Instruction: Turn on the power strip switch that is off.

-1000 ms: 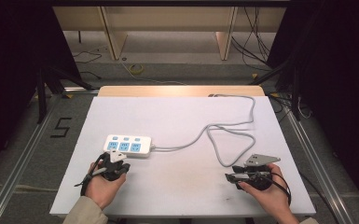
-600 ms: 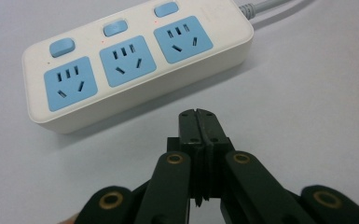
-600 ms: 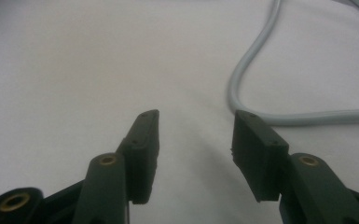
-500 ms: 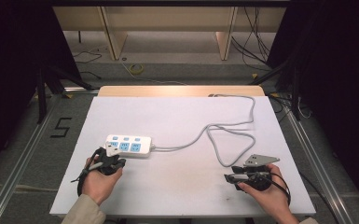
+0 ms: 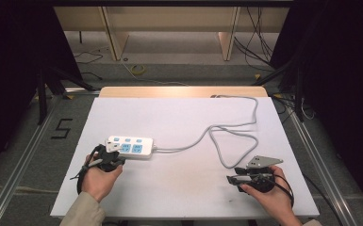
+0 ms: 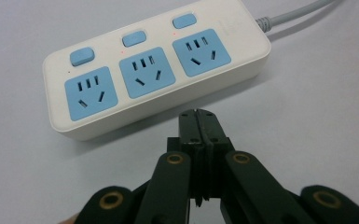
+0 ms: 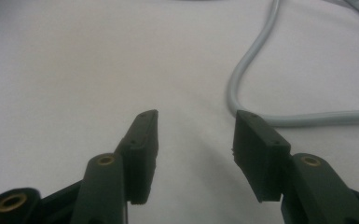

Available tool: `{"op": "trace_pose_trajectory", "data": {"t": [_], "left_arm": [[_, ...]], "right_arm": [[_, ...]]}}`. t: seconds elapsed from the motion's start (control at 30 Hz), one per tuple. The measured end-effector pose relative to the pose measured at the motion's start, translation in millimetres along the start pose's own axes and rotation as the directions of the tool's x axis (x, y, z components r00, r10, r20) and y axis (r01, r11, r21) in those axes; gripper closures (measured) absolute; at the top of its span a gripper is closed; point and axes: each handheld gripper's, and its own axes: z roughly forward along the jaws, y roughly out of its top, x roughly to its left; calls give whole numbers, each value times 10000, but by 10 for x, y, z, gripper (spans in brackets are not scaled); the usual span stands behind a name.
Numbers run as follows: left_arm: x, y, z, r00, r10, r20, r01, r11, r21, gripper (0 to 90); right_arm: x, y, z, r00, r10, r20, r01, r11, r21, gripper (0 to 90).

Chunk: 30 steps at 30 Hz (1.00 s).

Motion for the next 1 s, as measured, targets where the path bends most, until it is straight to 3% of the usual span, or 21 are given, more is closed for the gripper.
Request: {"op": "trace_pose_trajectory", "data": {"t": [1.0], "left_arm": [[150, 139, 17, 9991, -407, -130, 410, 9988, 279, 898]], "right_arm": [[1, 1, -10, 10000, -24, 52, 24, 10000, -59, 509]]}}
